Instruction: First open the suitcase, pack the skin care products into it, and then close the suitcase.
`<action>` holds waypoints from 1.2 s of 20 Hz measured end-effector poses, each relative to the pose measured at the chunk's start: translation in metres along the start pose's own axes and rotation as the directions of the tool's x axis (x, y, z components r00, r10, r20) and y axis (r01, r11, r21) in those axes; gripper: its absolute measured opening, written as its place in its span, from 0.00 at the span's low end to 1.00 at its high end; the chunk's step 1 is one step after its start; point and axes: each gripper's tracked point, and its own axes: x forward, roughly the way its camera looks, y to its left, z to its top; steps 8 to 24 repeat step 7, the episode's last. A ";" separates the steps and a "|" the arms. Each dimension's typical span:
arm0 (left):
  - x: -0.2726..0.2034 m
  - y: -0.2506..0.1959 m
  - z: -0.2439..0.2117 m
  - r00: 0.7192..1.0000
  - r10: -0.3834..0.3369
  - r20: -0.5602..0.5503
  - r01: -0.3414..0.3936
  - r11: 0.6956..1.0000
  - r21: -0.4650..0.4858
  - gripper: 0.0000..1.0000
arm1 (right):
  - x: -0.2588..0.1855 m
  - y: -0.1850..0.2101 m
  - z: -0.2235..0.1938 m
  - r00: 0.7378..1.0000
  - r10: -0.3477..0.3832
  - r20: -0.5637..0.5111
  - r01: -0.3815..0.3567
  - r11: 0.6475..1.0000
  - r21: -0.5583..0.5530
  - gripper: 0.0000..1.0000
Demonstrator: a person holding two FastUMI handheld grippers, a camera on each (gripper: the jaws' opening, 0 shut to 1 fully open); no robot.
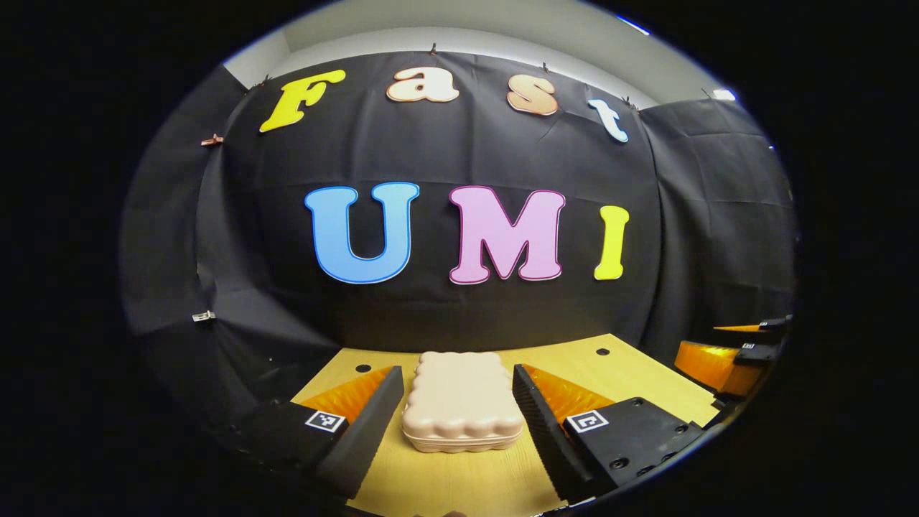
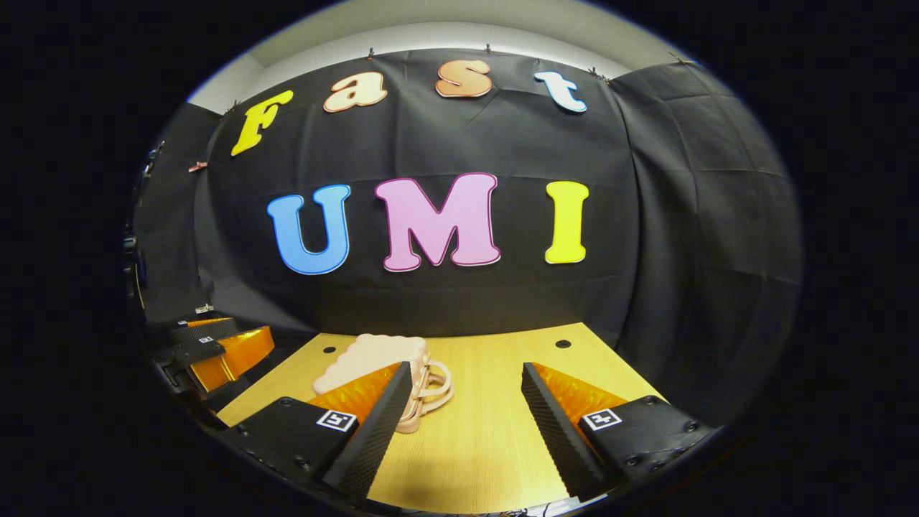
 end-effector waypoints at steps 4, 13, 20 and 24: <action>-0.007 0.003 -0.002 1.000 0.008 0.008 -0.008 0.999 0.043 0.96 | -0.001 0.016 -0.008 0.999 0.042 -0.011 -0.043 0.999 -0.015 0.97; -0.011 0.002 -0.005 1.000 0.007 0.008 -0.007 1.000 0.029 0.96 | -0.001 0.021 -0.011 0.999 0.051 -0.019 -0.052 0.999 -0.016 0.97; -0.011 0.002 -0.005 1.000 0.007 0.008 -0.007 1.000 0.029 0.96 | -0.001 0.021 -0.011 0.999 0.051 -0.019 -0.052 0.999 -0.016 0.97; -0.011 0.002 -0.005 1.000 0.007 0.008 -0.007 1.000 0.029 0.96 | -0.001 0.021 -0.011 0.999 0.051 -0.019 -0.052 0.999 -0.016 0.97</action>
